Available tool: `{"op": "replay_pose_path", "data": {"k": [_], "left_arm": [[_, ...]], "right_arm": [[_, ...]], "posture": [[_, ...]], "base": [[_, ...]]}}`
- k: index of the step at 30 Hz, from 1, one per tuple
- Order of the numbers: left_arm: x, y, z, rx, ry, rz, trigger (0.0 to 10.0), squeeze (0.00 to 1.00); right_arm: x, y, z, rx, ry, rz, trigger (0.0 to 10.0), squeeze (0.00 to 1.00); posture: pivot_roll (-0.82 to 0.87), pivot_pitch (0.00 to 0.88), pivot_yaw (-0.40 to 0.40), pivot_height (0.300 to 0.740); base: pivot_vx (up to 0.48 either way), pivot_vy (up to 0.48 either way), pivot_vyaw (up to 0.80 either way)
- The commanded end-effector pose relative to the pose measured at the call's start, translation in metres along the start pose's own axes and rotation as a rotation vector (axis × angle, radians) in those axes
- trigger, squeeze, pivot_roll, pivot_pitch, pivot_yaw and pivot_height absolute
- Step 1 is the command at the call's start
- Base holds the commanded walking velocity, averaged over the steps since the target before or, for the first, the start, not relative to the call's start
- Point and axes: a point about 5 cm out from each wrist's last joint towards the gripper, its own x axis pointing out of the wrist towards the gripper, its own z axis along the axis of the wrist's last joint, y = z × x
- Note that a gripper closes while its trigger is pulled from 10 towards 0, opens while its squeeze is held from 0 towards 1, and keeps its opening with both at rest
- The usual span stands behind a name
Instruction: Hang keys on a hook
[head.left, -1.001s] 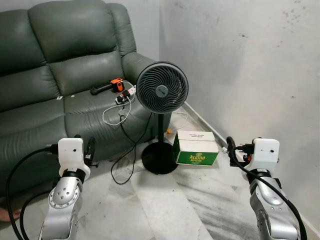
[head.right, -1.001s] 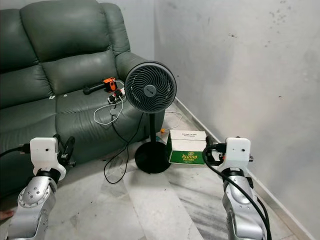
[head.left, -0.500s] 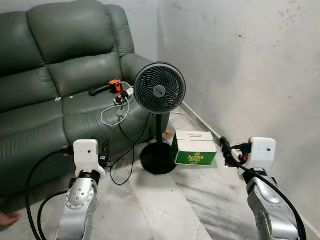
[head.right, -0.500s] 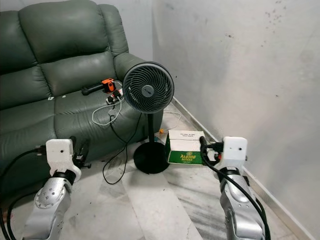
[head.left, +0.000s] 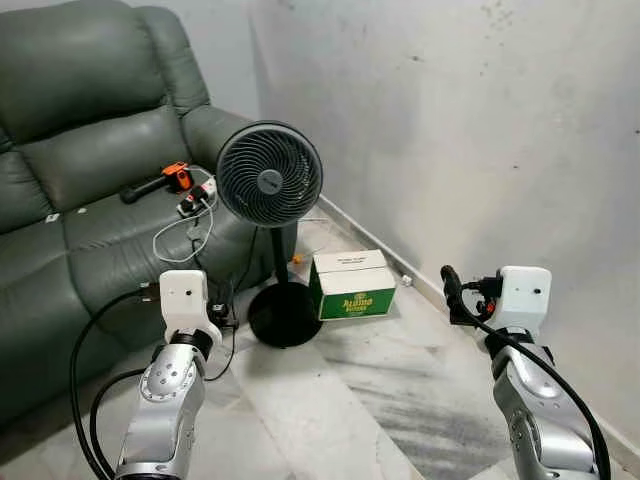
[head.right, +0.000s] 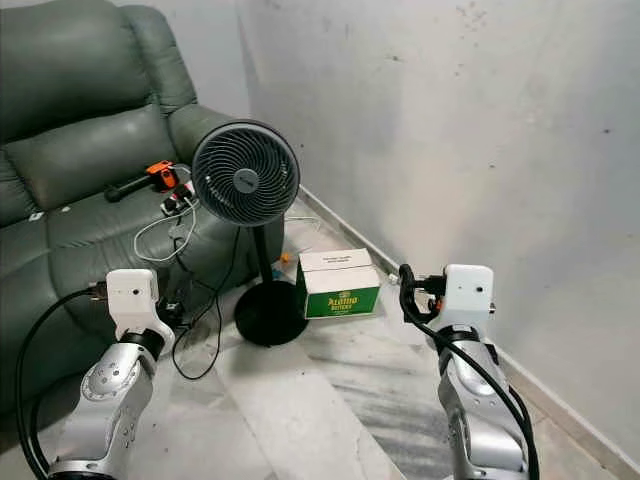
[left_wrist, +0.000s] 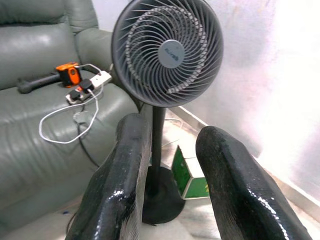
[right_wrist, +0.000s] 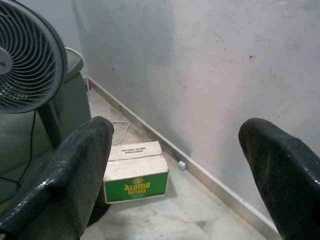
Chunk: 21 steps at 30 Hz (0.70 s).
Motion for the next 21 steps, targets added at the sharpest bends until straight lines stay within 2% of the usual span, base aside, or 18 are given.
{"op": "replay_pose_path", "data": {"k": [1,12,16,17,21], "left_arm": [[0.0019,0.0016,0.0008,-0.002,0.009,-0.005,10.0,0.0],[0.0044,0.006,-0.0051,-0.003,0.043,0.031,10.0,0.0],[0.0069,0.0075,-0.0029,-0.027,0.042,0.049,10.0,0.0],[0.0081,0.007,-0.0029,-0.056,0.057,0.065,10.0,0.0],[0.0072,0.0052,-0.0018,-0.058,0.061,0.059,10.0,0.0]], "right_arm": [[0.0008,0.0038,0.0034,-0.009,-0.016,0.009,10.0,0.0],[0.007,0.0052,0.0049,-0.012,-0.028,-0.004,10.0,0.0],[0.0073,0.0067,0.0048,0.006,-0.033,-0.018,10.0,0.0],[0.0078,0.0069,0.005,0.026,-0.036,-0.027,10.0,0.0],[0.0092,0.0062,0.002,0.069,-0.007,-0.041,10.0,0.0]], "posture": [[-0.06,0.0,0.065,0.74],[-0.06,0.0,0.073,0.74],[-0.06,0.0,0.075,0.74],[-0.05,0.0,0.074,0.74],[-0.03,0.0,0.069,0.74]], "base": [[0.0,0.0,-0.8],[0.0,0.0,-0.8],[0.0,0.0,-0.8],[0.0,0.0,-0.8],[0.0,0.0,-0.8]]}}
